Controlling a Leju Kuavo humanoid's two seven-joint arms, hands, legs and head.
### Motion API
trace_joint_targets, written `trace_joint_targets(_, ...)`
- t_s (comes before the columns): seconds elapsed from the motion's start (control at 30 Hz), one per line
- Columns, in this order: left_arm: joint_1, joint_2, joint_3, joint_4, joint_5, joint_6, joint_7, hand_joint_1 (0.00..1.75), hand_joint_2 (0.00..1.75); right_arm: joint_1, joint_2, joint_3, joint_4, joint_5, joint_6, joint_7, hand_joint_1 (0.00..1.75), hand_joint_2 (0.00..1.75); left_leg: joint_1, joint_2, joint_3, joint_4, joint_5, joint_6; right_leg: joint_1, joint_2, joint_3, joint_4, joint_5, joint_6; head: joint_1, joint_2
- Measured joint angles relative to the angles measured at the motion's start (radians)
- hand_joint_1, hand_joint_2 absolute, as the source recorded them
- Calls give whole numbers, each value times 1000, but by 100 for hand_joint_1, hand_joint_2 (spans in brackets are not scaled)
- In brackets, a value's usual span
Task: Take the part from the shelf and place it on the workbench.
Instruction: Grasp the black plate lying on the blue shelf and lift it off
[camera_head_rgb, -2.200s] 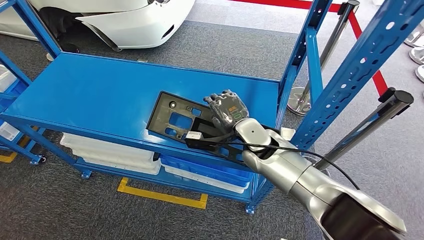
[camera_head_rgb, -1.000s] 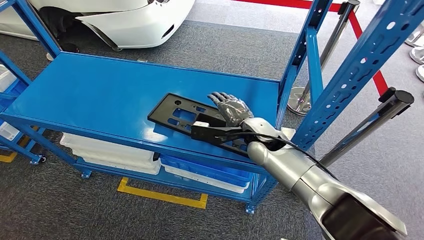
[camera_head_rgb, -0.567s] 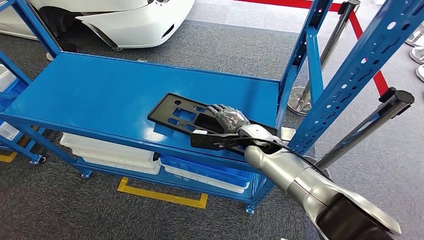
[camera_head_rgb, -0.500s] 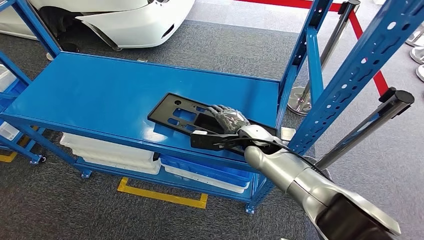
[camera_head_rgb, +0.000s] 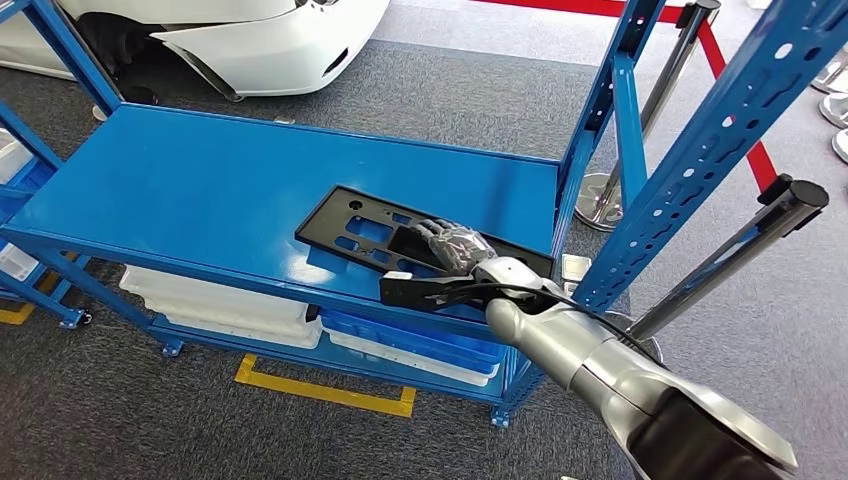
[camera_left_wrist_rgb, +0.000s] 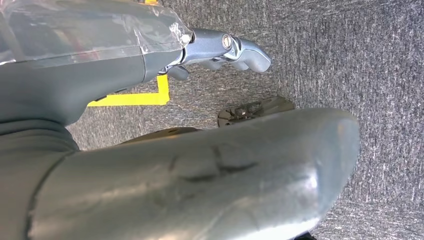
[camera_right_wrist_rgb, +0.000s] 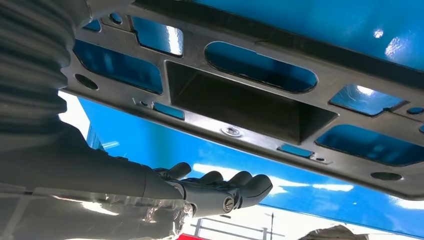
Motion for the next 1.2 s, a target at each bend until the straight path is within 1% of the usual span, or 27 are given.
trace_joint_targets(0.53,0,0,0,0,-5,-3,-3,0,0,20,-1,28,24,37,37,32,0,175,0,0,0,0,0,0,0,0,0,0,0,0,0,0)
trace_joint_targets(0.93,0,0,0,0,-6,-5,-4,0,0,38,-15,52,81,103,63,55,0,175,0,0,0,0,0,0,0,0,-1,0,0,0,0,0)
trace_joint_targets(1.2,0,0,0,0,-6,-5,-8,0,0,41,-23,55,103,118,73,61,0,175,0,0,0,0,0,0,0,0,0,0,0,0,0,0)
